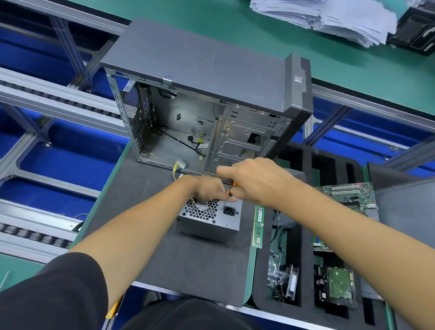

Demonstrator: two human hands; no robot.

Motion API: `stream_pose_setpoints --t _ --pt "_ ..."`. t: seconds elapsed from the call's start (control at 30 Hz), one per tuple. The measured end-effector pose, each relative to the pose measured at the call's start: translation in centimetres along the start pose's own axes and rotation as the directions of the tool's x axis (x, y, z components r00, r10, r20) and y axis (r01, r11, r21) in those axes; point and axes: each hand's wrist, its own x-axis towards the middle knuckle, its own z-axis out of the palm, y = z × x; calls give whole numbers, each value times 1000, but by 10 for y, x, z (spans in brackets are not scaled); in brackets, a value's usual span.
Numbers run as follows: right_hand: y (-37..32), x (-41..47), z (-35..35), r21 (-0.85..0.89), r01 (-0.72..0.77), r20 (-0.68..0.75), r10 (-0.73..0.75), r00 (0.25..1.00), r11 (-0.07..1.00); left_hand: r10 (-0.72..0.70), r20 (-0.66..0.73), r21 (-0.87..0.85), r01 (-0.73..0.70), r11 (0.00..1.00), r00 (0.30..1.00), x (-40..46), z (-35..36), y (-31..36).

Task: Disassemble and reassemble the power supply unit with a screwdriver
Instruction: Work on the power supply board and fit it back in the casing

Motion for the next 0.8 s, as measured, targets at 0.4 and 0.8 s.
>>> stream_pose_setpoints --t 0.4,0.8 --pt "14 -5 -22 -43 49 225 -38 974 998 -25 -9 -94 24 995 1000 -10 -4 6" --pt "-9 12 -4 36 -289 253 271 929 957 25 34 -145 -19 989 999 -3 -3 6"
